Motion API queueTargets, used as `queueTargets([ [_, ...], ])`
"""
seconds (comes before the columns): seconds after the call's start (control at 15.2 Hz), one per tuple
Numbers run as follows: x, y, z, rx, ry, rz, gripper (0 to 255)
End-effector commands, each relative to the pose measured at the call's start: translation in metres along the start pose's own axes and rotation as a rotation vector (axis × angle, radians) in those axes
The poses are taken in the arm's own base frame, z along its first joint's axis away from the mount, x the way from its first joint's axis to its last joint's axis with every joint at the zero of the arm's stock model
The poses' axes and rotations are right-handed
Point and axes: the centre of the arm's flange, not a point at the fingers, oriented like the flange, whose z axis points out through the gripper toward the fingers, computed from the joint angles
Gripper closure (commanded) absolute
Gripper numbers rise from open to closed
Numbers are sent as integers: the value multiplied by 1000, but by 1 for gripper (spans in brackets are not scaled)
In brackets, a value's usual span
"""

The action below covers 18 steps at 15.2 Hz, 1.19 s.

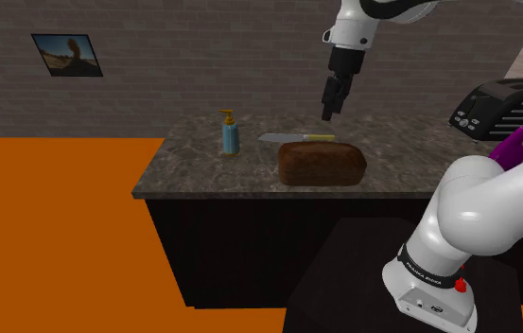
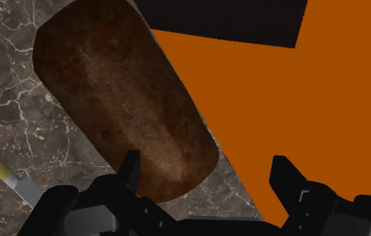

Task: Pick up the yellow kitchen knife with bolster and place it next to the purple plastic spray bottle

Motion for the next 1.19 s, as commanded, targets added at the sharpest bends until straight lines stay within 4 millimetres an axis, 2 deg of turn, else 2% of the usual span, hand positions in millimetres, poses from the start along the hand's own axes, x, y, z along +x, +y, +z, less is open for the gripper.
queueTargets([
  [0.0,6,21,13,-10,4,-48,0],
  [0.53,45,97,66,-45,16,-226,0],
  [1.12,105,175,123,-84,30,-426,0],
])
